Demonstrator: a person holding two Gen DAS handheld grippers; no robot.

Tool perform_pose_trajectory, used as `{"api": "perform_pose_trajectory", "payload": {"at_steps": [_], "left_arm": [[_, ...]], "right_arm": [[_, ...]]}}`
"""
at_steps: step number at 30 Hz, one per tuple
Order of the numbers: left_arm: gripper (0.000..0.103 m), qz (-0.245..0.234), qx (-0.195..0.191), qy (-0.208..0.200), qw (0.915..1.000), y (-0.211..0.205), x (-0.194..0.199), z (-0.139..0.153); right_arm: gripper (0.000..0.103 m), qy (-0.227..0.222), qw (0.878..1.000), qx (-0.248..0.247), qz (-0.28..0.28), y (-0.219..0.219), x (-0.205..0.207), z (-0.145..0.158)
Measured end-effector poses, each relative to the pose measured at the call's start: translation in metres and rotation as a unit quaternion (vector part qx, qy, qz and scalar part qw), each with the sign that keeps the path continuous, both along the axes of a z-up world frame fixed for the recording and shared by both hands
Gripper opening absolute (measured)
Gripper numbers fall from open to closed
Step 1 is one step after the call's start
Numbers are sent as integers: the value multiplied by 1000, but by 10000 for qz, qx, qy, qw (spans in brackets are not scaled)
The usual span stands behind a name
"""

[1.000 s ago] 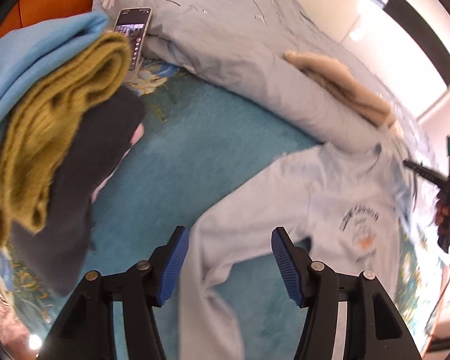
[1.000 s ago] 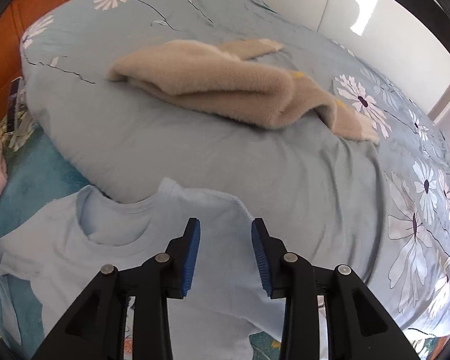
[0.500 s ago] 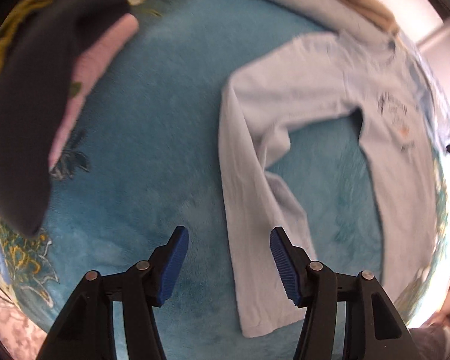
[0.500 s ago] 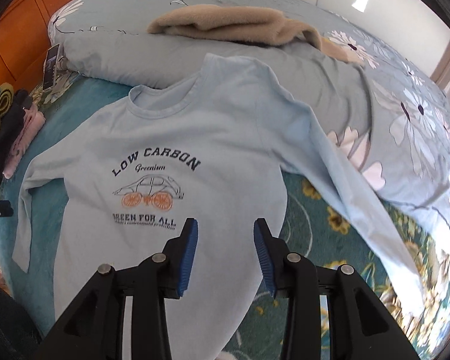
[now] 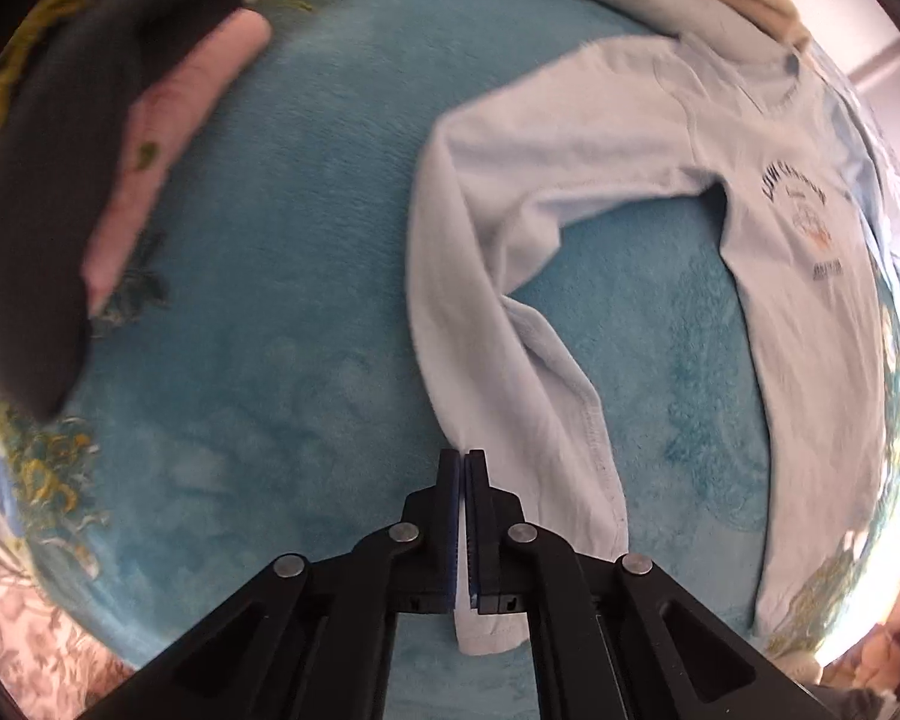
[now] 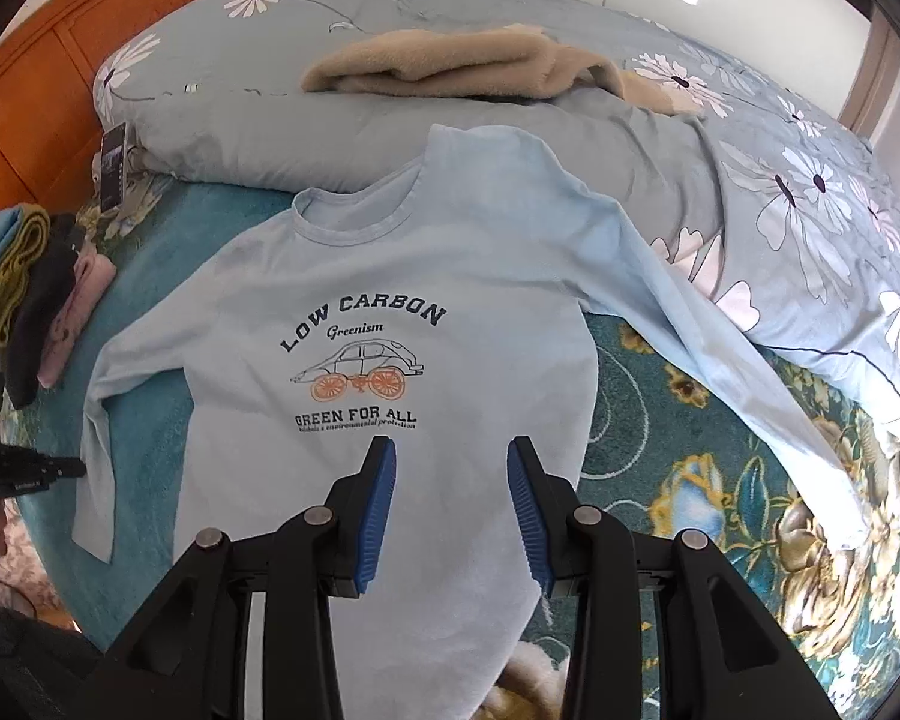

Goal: Fold clothes

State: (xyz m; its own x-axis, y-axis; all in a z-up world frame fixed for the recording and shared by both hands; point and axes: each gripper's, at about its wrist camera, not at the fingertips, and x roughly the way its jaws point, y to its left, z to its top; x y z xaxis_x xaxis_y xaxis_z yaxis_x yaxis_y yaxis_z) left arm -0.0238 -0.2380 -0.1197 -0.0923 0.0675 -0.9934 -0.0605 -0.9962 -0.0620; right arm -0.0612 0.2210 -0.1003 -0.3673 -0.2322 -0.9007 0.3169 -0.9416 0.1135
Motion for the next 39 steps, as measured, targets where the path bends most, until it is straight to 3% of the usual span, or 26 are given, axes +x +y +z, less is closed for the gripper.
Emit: {"api": "perform_pose_trajectory", "payload": {"at_steps": [3, 7, 10, 13, 15, 16, 17, 18, 20, 24, 26, 28, 29, 30, 32, 39], "left_arm": [[2, 16, -1023, 308, 9943, -10, -8, 23], [2, 141, -1854, 412, 9817, -16, -20, 34], [2, 341, -1974, 334, 9792, -14, -19, 31], [4, 554, -2042, 244, 9771, -12, -16, 27], [6, 696, -2087, 184, 9753, -10, -14, 25], [9, 766, -2109, 154, 9744, -10, -13, 24], [21, 837, -2131, 124, 9734, -9, -12, 23], [40, 908, -2153, 94, 9723, -8, -11, 22], [56, 1022, -1930, 201, 9757, 0, -3, 29], [58, 1241, -1399, 465, 9813, 19, 16, 47], [58, 1300, -583, 443, 9888, 32, 17, 50], [59, 1341, 319, 394, 9897, 45, 16, 51], [59, 1300, 597, 364, 9891, 55, 17, 49], [59, 1231, 717, 291, 9894, 69, 18, 45], [59, 1087, 889, 115, 9900, 97, 20, 37], [59, 849, 872, -174, 9924, 142, 47, 12]], "right_arm": [[40, -4, 9995, -113, -282, 15, -2, -3], [40, -59, 9971, -64, -750, 51, -6, -15], [40, -187, 9928, 44, -1180, 86, -10, -29], [40, -493, 9874, -152, -1499, 119, -10, -45], [40, -641, 9887, -267, -1330, 122, -2, -51], [40, -712, 9893, -322, -1233, 124, 1, -55], [40, -783, 9897, -376, -1135, 125, 5, -58], [40, -832, 9909, -359, -999, 122, 10, -61], [40, -960, 9919, -307, -773, 115, 19, -70], [40, -1342, 9881, -508, -555, 100, 34, -92], [40, -1477, 9846, -803, -486, 91, 40, -98], [40, -1508, 9832, -948, -411, 81, 40, -96], [38, -1520, 9825, -1014, -373, 76, 40, -96], [35, -1531, 9817, -1081, -335, 71, 39, -95], [10, -1554, 9800, -1214, -259, 61, 39, -93], [6, -1286, 9848, -1143, 260, 10, 25, -68]]}}
